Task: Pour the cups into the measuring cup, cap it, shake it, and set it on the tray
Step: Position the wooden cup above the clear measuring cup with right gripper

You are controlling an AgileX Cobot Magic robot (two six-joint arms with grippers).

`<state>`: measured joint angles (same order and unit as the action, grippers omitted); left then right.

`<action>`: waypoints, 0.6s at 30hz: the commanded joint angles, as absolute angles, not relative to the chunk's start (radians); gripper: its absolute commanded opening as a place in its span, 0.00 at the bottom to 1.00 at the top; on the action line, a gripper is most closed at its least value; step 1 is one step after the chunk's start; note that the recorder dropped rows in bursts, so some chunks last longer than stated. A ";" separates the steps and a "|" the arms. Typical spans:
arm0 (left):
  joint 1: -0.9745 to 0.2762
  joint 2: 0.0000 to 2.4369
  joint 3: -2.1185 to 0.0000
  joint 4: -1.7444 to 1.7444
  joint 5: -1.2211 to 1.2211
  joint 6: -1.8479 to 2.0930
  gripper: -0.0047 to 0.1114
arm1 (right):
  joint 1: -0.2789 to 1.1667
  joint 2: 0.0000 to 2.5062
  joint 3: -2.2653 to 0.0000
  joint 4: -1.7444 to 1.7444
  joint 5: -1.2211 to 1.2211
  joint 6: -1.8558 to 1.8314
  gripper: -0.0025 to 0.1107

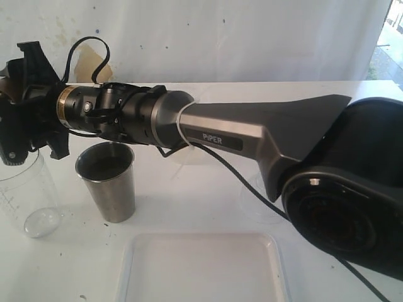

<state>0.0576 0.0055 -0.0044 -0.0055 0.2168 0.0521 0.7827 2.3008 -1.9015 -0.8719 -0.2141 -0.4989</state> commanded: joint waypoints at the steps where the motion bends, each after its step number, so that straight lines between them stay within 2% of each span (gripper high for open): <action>1: 0.057 0.000 0.000 -0.015 0.203 0.050 0.04 | 0.783 2.295 -1.910 -0.867 -0.233 -0.506 0.02; 18: 0.057 0.000 0.000 -0.015 0.203 0.050 0.04 | 0.783 2.295 -1.910 -0.865 -0.230 -0.579 0.02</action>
<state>0.0576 0.0055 -0.0044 -0.0055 0.2168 0.0521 0.7828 2.3008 -1.9015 -0.8719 -0.2141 -0.5657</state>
